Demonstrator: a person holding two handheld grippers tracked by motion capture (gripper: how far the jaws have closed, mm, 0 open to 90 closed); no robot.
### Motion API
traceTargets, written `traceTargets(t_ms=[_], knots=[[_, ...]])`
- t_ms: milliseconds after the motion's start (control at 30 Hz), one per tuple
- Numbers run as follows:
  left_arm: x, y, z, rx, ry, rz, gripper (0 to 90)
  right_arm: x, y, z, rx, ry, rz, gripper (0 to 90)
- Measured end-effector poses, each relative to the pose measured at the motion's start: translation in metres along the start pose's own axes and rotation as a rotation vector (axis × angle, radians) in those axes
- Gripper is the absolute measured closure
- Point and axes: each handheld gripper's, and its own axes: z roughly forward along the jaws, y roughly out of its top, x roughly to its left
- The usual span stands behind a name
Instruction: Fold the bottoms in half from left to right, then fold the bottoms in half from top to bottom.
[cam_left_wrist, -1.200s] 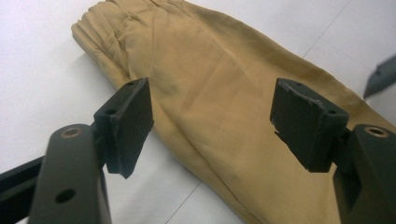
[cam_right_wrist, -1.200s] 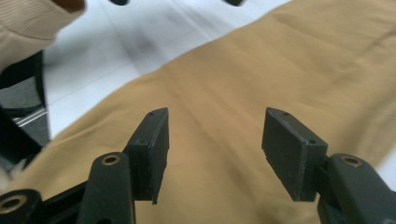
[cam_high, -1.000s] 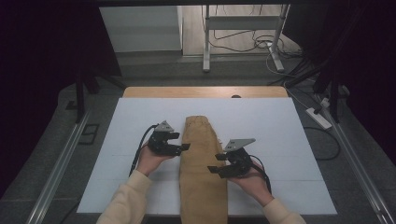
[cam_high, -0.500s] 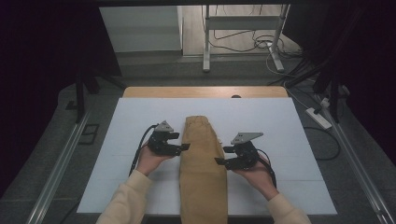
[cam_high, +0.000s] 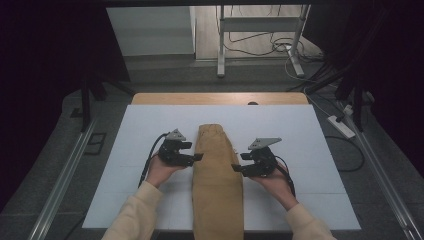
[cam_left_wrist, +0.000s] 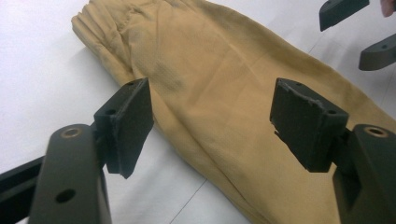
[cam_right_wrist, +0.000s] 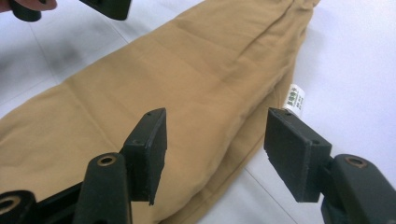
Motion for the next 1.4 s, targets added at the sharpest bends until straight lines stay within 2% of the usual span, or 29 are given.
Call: traceTargets(t_ms=[267, 367, 567, 933, 1300, 1400], knots=[[0.001, 0.000, 0.001, 0.001, 0.003, -0.003, 29.6, -0.010, 0.000, 0.002, -0.019, -0.019, 0.029, 40.4], [0.003, 0.000, 0.001, -0.003, 0.003, -0.008, 29.6, -0.012, 0.003, 0.005, -0.003, -0.017, 0.025, 40.5], [0.007, 0.000, 0.001, -0.007, 0.002, -0.019, 29.6, -0.014, 0.009, 0.008, -0.015, -0.022, 0.023, 40.6], [0.012, 0.005, 0.003, -0.011, 0.004, -0.029, 29.5, -0.017, 0.015, 0.016, -0.001, -0.013, 0.026, 39.8], [0.029, 0.009, 0.014, 0.002, 0.012, -0.062, 29.5, -0.024, 0.030, 0.033, -0.004, -0.016, 0.033, 39.7], [0.035, 0.011, 0.018, 0.011, 0.016, -0.075, 29.5, -0.029, 0.034, 0.041, 0.012, -0.022, 0.034, 39.6]])
